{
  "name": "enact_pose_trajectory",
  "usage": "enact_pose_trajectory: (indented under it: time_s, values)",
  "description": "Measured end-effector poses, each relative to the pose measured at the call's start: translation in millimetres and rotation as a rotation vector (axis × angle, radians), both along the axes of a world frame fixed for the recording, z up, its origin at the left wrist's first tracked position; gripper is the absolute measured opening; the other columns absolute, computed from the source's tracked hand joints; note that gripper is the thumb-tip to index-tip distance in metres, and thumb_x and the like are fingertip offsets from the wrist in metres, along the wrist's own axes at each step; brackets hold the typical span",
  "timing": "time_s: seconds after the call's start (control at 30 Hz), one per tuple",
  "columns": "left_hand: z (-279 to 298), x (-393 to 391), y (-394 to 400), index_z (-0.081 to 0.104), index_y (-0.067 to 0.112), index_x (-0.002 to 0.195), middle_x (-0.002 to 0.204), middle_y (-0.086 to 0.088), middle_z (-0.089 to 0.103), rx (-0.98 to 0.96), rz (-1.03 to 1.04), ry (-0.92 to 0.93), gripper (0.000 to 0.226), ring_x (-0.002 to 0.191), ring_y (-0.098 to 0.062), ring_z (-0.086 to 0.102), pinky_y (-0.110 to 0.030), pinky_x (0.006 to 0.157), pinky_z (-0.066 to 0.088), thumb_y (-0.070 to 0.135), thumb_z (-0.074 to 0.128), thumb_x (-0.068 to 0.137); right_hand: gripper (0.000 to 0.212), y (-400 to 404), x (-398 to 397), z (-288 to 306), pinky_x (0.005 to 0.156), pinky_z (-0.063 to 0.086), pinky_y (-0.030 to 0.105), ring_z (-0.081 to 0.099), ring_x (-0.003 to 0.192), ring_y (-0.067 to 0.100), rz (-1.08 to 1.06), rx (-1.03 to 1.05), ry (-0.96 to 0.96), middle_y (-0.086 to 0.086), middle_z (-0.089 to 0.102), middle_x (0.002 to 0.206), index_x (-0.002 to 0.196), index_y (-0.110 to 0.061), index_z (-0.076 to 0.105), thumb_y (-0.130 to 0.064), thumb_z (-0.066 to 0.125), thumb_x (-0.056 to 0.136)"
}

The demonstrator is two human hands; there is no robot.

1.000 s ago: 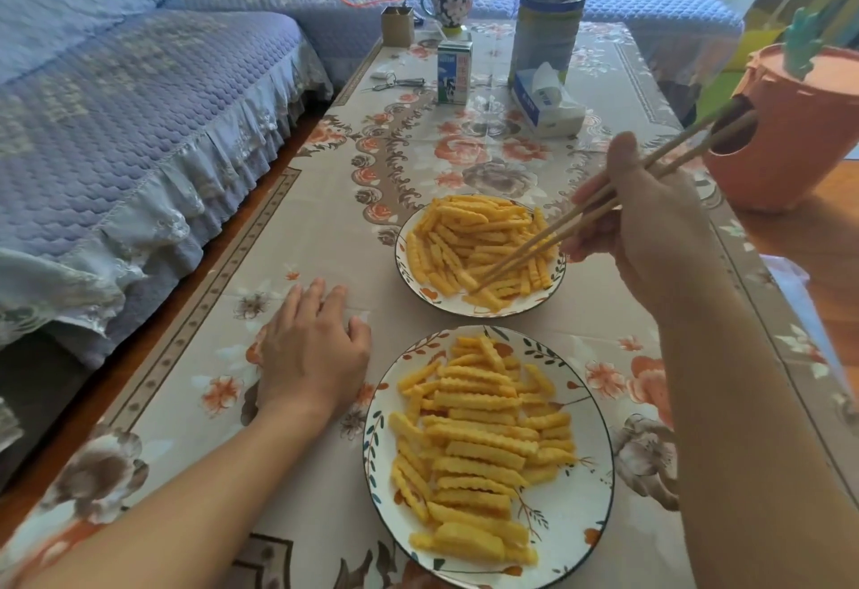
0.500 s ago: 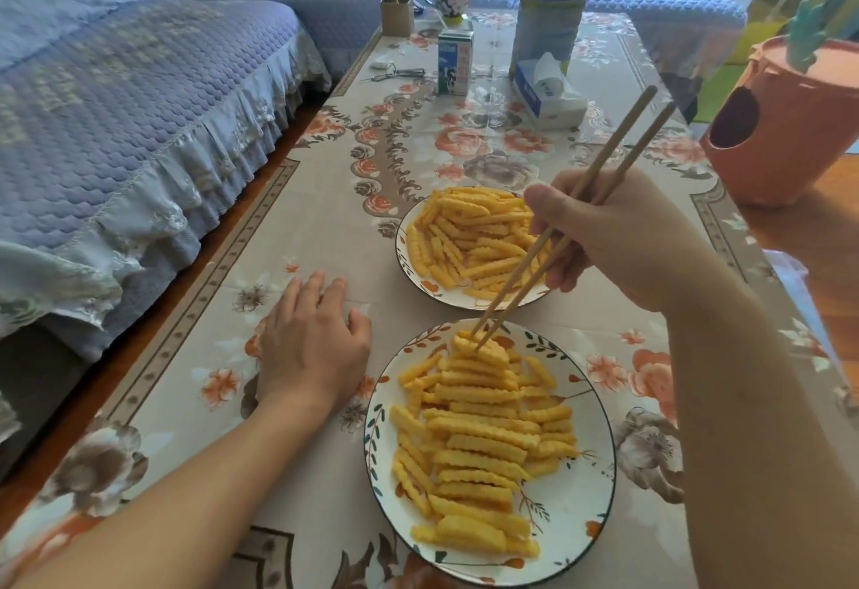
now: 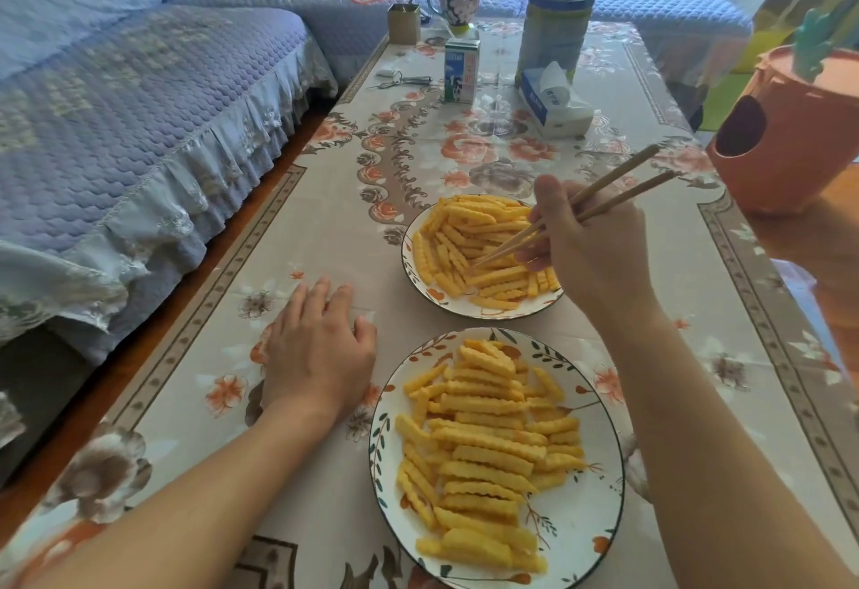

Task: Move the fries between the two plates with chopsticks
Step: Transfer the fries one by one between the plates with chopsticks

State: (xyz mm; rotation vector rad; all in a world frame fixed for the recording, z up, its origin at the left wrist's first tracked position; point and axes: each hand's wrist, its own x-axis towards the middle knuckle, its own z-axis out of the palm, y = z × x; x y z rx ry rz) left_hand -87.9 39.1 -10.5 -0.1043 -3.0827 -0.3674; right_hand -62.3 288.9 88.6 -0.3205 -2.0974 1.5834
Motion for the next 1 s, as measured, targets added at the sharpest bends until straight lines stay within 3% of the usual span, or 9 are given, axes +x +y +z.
enact_pose_trajectory:
  time_s: [0.2,0.37,0.53,0.67,0.8,0.93,1.0]
  values:
    - [0.7,0.2,-0.2,0.039,0.022,0.155,0.165,-0.005,0.032,0.007,0.003,-0.001,0.058,0.154,-0.024,0.02,-0.044,0.125,0.016,0.04,0.036,0.1,0.034,-9.3,-1.9,-6.5,0.049,0.06,0.034,0.072,0.05,0.021,0.013,0.02,-0.01,0.012,0.071,0.061,0.075,-0.017,0.069,-0.036,0.06,0.102]
    - [1.5,0.6,0.6,0.039,0.023,0.155,0.165,-0.005,0.031,0.014,0.003,0.0,0.058,0.154,-0.024,0.019,-0.044,0.125,0.016,0.041,0.036,0.1,0.042,0.0,2.1,6.8,0.048,0.061,0.034,0.071,0.051,0.027,0.0,-0.073,-0.007,0.014,0.07,0.059,0.081,-0.002,0.069,-0.035,0.056,0.104]
    - [1.3,0.4,0.6,0.04,0.022,0.155,0.164,-0.005,0.032,0.009,0.005,0.001,0.058,0.154,-0.025,0.02,-0.044,0.125,0.015,0.04,0.037,0.1,0.043,5.6,15.6,31.9,0.047,0.058,0.036,0.069,0.049,0.032,0.31,-0.155,-0.024,0.013,0.067,0.054,0.078,0.0,0.065,-0.027,0.049,0.107]
    - [-0.2,-0.8,0.1,0.041,0.022,0.154,0.164,-0.005,0.033,0.006,0.004,-0.002,0.058,0.153,-0.026,0.021,-0.045,0.125,0.018,0.04,0.037,0.099,0.044,-8.1,25.2,37.2,0.049,0.059,0.042,0.069,0.051,0.036,0.532,-0.04,-0.092,0.017,0.067,0.058,0.076,0.0,0.066,-0.035,0.053,0.099]
    - [0.8,-0.1,0.8,0.04,0.023,0.154,0.164,-0.005,0.032,0.012,0.008,-0.003,0.058,0.154,-0.025,0.02,-0.044,0.125,0.017,0.04,0.036,0.099,0.039,-16.8,23.7,31.3,0.051,0.057,0.03,0.071,0.053,0.028,0.526,0.134,-0.16,0.007,0.068,0.057,0.079,-0.002,0.069,-0.033,0.059,0.1]
    - [0.6,0.2,1.2,0.04,0.023,0.154,0.165,-0.004,0.031,0.022,0.012,-0.004,0.058,0.154,-0.024,0.017,-0.044,0.124,0.015,0.04,0.037,0.099,0.031,-10.6,23.3,31.2,0.052,0.06,0.037,0.07,0.052,0.028,0.52,0.165,-0.141,0.002,0.066,0.056,0.079,-0.003,0.069,-0.025,0.064,0.099]
    - [0.6,0.7,0.9,0.04,0.023,0.154,0.165,-0.004,0.031,0.023,0.013,-0.003,0.058,0.154,-0.024,0.017,-0.045,0.124,0.014,0.04,0.037,0.099,0.031,-5.0,22.8,33.0,0.048,0.058,0.034,0.069,0.049,0.027,0.473,0.147,-0.088,0.005,0.065,0.055,0.078,-0.002,0.068,-0.024,0.063,0.099]
